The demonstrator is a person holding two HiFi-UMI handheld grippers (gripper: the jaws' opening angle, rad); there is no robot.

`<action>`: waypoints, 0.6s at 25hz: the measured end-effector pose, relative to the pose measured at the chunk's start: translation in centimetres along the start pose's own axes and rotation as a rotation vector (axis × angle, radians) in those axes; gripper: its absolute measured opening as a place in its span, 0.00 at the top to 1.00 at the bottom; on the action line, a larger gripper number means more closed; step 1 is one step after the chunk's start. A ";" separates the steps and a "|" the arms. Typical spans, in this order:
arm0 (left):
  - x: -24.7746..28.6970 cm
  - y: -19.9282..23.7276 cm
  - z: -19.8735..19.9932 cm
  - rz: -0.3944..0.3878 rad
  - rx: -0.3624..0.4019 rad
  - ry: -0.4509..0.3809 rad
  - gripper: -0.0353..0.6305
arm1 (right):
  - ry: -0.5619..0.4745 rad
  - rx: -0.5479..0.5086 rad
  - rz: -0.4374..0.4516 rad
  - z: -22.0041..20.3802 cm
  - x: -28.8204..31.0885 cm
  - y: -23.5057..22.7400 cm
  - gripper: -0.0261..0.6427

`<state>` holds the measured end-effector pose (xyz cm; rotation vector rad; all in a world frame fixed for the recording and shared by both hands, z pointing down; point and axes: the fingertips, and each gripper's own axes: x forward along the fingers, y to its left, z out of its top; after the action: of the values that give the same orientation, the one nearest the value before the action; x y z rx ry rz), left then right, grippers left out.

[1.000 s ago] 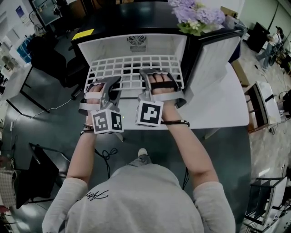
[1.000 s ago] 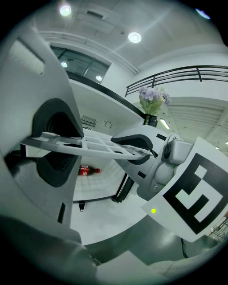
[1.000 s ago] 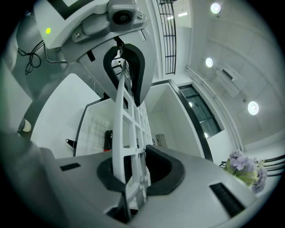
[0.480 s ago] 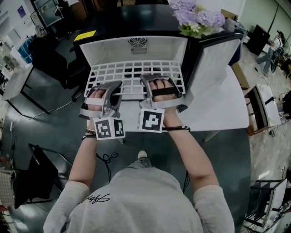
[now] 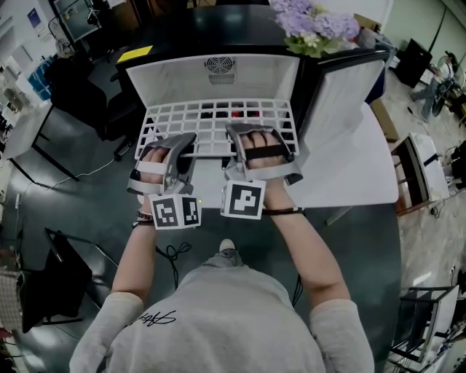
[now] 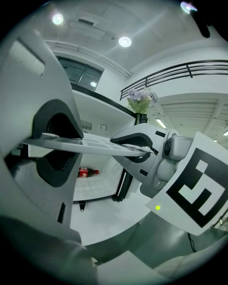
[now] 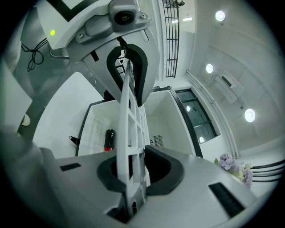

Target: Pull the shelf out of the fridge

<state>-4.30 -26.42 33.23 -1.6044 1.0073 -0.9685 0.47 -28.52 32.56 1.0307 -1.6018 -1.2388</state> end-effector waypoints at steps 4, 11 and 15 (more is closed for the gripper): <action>-0.5 -0.5 0.4 -0.003 -0.001 -0.008 0.88 | 0.001 0.006 0.005 0.0 -0.7 0.5 0.89; -1.3 -2.1 0.9 -0.017 -0.005 -0.008 0.88 | 0.001 0.016 0.014 -0.3 -1.9 1.9 0.89; -1.4 -3.1 1.0 -0.029 -0.010 -0.002 0.88 | 0.000 0.021 0.033 -0.6 -2.1 2.9 0.89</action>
<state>-3.37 -24.19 35.85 -1.6319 0.9916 -0.9824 1.30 -26.23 35.22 1.0132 -1.6285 -1.2021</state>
